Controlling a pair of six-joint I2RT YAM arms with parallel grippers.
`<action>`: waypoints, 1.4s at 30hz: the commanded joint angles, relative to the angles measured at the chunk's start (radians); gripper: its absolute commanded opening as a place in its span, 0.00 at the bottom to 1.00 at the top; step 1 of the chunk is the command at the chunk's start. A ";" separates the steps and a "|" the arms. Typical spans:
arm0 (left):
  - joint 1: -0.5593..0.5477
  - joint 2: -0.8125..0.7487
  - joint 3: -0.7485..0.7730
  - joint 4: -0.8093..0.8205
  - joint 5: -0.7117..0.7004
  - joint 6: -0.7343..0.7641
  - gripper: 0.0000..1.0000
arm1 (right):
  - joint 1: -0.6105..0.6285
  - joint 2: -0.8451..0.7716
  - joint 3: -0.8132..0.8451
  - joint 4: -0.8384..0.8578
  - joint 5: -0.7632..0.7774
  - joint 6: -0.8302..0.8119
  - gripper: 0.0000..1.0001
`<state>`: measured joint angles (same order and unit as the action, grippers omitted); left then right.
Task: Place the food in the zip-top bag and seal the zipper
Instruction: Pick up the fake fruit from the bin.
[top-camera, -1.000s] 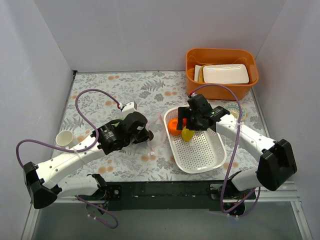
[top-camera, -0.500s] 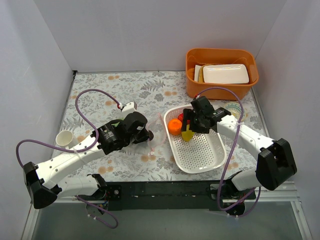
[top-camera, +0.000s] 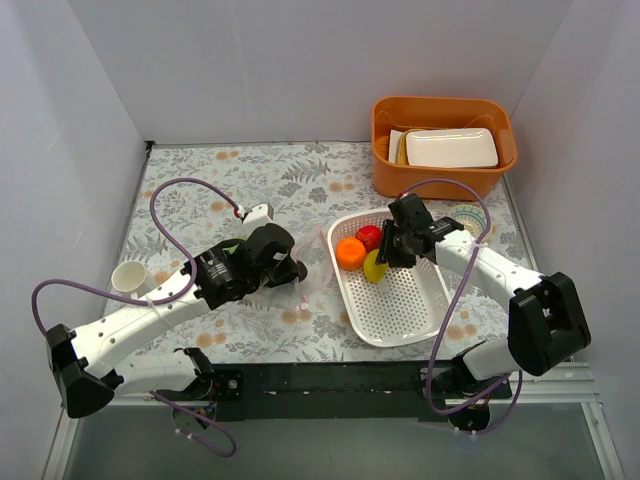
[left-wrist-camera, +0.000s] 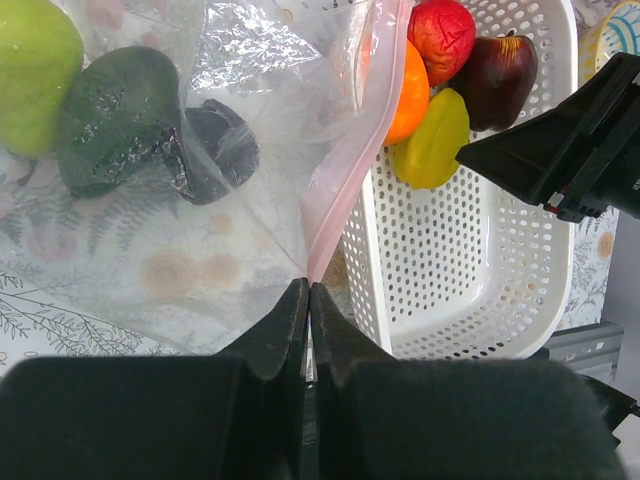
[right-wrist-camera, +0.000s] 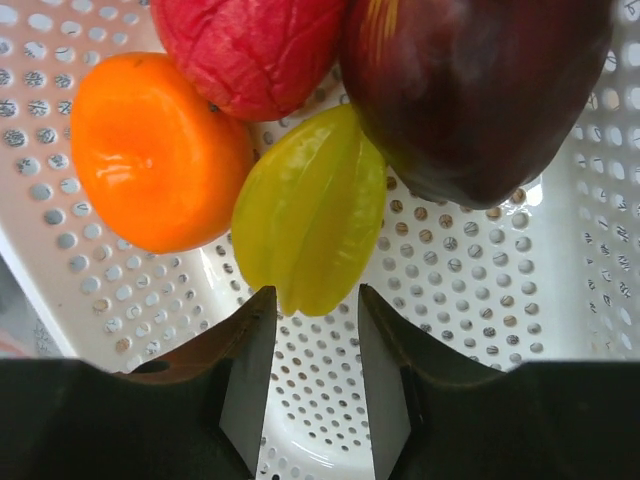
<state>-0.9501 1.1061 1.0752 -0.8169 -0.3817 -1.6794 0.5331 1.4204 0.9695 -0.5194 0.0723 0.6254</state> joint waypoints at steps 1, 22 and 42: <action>0.007 -0.029 0.006 -0.016 -0.026 0.006 0.00 | -0.028 0.015 -0.025 0.062 -0.039 -0.001 0.45; 0.007 -0.015 0.011 -0.011 -0.019 0.003 0.00 | -0.051 0.109 0.018 0.076 -0.101 -0.084 0.31; 0.007 0.014 0.009 0.009 -0.005 0.014 0.00 | -0.053 -0.029 -0.051 0.024 -0.080 -0.124 0.50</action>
<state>-0.9501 1.1213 1.0752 -0.8227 -0.3813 -1.6794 0.4835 1.4509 0.9409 -0.4713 -0.0277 0.5144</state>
